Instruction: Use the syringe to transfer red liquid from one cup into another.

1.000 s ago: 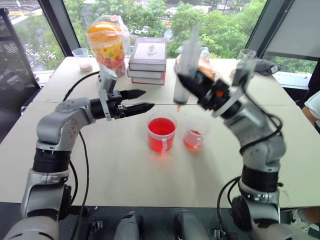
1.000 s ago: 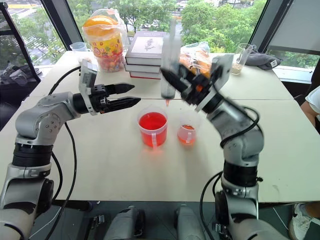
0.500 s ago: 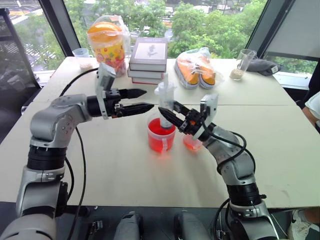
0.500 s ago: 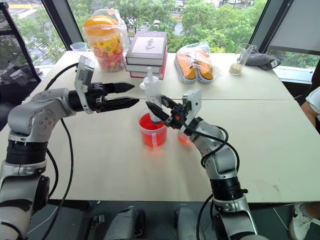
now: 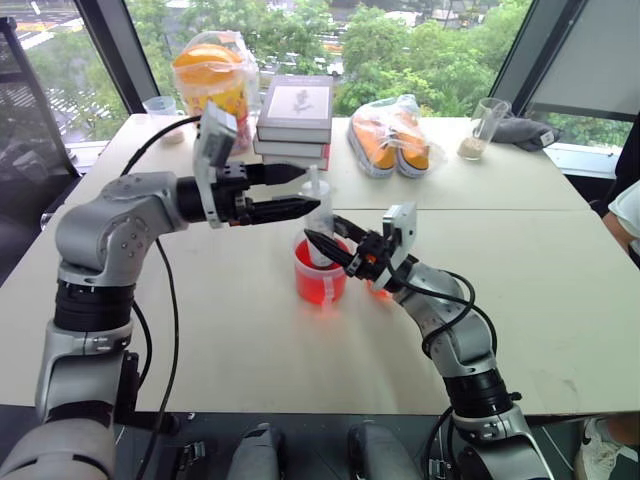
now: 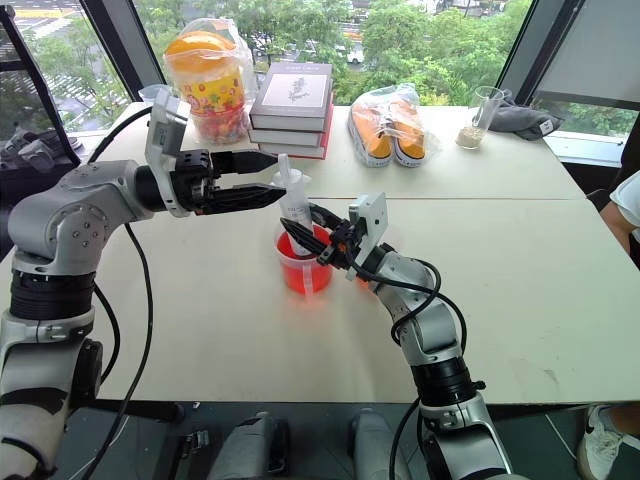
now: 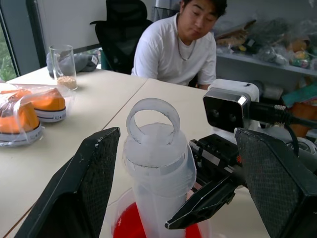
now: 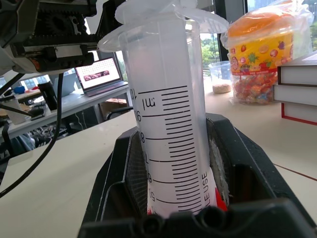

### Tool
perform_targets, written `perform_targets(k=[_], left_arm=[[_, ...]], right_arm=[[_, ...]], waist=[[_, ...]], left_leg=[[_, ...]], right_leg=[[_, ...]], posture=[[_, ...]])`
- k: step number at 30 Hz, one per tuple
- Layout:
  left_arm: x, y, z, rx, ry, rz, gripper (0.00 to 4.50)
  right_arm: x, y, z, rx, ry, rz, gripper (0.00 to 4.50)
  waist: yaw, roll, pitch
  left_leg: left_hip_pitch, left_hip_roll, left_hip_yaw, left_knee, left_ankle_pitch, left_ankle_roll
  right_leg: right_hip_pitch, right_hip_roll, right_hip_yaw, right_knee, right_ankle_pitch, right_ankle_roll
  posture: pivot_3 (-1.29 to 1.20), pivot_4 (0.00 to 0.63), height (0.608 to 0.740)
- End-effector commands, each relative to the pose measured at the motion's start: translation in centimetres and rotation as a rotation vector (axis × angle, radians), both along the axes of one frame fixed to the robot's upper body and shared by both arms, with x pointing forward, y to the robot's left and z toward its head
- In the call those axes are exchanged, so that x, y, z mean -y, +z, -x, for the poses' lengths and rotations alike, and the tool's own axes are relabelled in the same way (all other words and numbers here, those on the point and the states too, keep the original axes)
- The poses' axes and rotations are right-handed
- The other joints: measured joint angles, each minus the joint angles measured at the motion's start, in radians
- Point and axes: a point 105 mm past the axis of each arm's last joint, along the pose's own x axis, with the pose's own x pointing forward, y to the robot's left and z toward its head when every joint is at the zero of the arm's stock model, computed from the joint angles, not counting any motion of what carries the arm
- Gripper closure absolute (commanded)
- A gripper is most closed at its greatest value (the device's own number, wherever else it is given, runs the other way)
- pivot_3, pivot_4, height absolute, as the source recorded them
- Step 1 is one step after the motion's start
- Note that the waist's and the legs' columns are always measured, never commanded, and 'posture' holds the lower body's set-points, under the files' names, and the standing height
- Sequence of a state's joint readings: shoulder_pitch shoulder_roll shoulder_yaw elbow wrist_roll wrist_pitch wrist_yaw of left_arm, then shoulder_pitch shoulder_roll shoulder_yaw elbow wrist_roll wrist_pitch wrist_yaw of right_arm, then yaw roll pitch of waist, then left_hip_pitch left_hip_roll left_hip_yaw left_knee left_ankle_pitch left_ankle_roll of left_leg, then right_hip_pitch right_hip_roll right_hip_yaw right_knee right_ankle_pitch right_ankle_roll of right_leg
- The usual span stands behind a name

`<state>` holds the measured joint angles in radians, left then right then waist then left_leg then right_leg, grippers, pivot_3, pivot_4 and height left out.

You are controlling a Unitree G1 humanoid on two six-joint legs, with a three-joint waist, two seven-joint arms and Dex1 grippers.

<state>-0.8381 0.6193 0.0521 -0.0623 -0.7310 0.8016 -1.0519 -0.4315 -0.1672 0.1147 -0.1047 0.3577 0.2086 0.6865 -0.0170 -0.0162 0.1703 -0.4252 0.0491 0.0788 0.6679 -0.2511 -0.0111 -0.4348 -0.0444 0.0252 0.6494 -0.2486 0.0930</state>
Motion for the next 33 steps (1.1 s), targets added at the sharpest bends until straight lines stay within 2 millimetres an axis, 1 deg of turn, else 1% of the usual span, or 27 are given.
perform_targets(k=[1, 9, 13, 16, 22, 29, 33], left_arm=[[0.8, 1.1, 1.1, 0.049, -0.057, -0.002, 0.70], [1.0, 1.2, 1.8, 0.039, -0.080, -0.009, 0.70], [1.2, 1.1, 1.2, 0.024, -0.058, 0.005, 0.70], [1.6, 0.9, 0.9, 0.021, -0.049, 0.021, 1.49], [2.3, 0.7, -0.1, 0.027, -0.033, 0.038, 4.45], [2.7, 2.3, -1.0, 0.108, -0.013, 0.055, 4.45], [2.5, 3.4, -1.4, 0.152, 0.000, 0.059, 4.45]], right_arm=[[-0.6, 1.2, 0.1, 0.049, 0.023, -0.021, 3.13], [-0.9, 1.5, -0.2, 0.053, 0.033, -0.020, 3.13], [-0.9, 1.6, -0.2, 0.055, 0.037, -0.015, 3.13], [-0.9, 1.6, -0.1, 0.054, 0.043, -0.011, 3.13], [-0.7, 1.3, 0.1, 0.043, 0.045, 0.002, 3.13], [-0.6, 0.6, 0.3, -0.020, 0.074, 0.019, 3.13], [-0.7, 0.2, 0.3, -0.042, 0.087, 0.030, 3.13]], waist=[[0.000, 0.000, 0.000], [-0.003, 0.000, 0.000], [-0.003, 0.000, 0.000], [-0.002, 0.000, 0.000], [-0.002, 0.000, 0.000], [0.002, 0.000, 0.000], [0.000, 0.000, 0.000]], left_leg=[[0.000, 0.000, 0.000, 0.000, 0.000, 0.000], [0.000, 0.000, 0.000, 0.000, 0.000, 0.000], [0.001, 0.000, 0.000, 0.000, 0.000, 0.000], [0.001, 0.000, 0.000, 0.000, 0.000, 0.000], [0.001, 0.000, 0.000, 0.000, 0.000, 0.000], [0.001, 0.000, 0.000, 0.000, 0.000, 0.000], [0.001, 0.000, 0.000, 0.000, 0.000, 0.000]], right_leg=[[0.000, 0.000, 0.000, 0.000, 0.000, 0.000], [0.000, 0.000, 0.000, 0.000, 0.000, 0.000], [0.000, 0.000, 0.000, 0.001, 0.000, 0.000], [0.000, 0.000, 0.000, 0.001, 0.000, 0.000], [0.001, 0.000, 0.000, 0.000, 0.000, 0.000], [0.001, 0.000, 0.000, 0.000, 0.000, 0.000], [0.000, 0.000, 0.000, 0.000, 0.000, 0.000]], posture=[[0.00, 0.150, 0.740], [0.00, 0.150, 0.740], [0.00, 0.150, 0.740], [0.00, 0.150, 0.740], [0.00, 0.150, 0.740], [0.00, 0.150, 0.740], [0.00, 0.150, 0.740]])
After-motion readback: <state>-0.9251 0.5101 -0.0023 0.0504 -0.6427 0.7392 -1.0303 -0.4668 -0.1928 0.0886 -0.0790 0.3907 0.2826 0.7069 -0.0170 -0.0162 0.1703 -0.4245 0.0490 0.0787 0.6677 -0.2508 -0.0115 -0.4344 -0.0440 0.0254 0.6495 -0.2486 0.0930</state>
